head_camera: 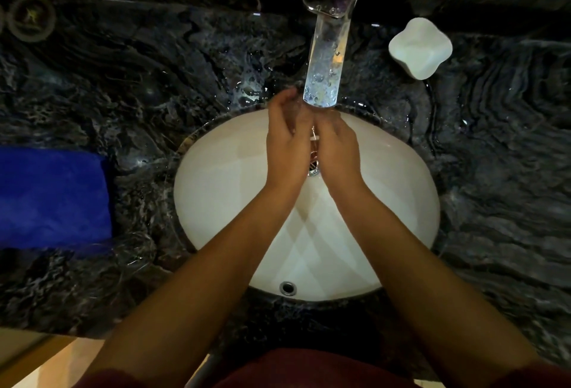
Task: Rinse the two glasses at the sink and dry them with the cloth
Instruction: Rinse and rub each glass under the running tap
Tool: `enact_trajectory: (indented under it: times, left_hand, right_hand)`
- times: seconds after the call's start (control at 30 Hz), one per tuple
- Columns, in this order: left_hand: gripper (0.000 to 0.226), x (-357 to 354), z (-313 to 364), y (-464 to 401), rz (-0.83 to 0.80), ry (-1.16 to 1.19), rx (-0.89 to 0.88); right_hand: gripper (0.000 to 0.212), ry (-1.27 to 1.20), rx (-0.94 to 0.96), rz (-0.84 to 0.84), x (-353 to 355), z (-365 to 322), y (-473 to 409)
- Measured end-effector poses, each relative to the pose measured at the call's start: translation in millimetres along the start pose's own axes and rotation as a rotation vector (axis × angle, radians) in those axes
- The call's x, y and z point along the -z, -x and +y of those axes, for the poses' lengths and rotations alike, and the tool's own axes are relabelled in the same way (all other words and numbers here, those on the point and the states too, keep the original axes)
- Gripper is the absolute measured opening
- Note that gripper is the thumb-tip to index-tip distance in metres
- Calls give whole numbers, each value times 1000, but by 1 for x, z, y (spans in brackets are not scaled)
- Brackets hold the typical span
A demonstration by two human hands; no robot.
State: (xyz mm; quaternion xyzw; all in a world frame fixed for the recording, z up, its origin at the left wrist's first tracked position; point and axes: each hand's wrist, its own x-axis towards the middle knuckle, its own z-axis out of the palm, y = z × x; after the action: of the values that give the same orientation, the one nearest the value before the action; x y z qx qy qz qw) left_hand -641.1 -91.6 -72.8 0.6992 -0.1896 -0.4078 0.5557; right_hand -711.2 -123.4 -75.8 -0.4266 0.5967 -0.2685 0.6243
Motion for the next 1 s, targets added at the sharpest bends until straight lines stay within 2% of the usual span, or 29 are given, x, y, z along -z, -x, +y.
enact_trajectory:
  times: [0.13,0.2,0.27,0.37,0.43,0.5,0.57,0.63,0.7,0.8,0.87,1.0]
  left_hand:
    - [36,3,-1,1,-31,-18,28]
    - [32,9,0,-8,-59,40,115]
    - [39,19,3,-18,-139,134,199]
    - [33,29,3,-26,-265,126,189]
    - [27,29,4,-24,-225,96,160]
    - [31,25,5,-22,-95,103,142]
    - [29,22,5,-20,33,97,102]
    - [29,21,6,-15,96,74,86]
    - [31,20,4,-8,117,-3,58]
    - [28,19,0,-1,87,-203,-61]
    - [30,17,-2,-1,45,-262,-85]
    - [33,23,-9,-3,-40,-342,-158]
  right_hand:
    - [51,-25,-253,-143,8,-9,-8]
    - [53,-3,-296,-289,17,-14,-13]
    - [47,-22,-323,-454,29,-21,-19]
    - [49,31,-367,-623,40,-29,-30]
    - [49,12,-393,-673,39,-31,-32]
    - [43,-82,-372,-615,34,-31,-31]
    - [41,-188,-330,-426,25,-24,-23]
    - [45,-207,-269,-228,15,-18,-15]
    - [48,-163,-208,-140,7,-13,-8]
    - [58,-119,-196,-116,5,-12,-3]
    - [49,-42,-174,-116,8,-13,-5]
    - [47,76,-352,-243,21,-24,-17]
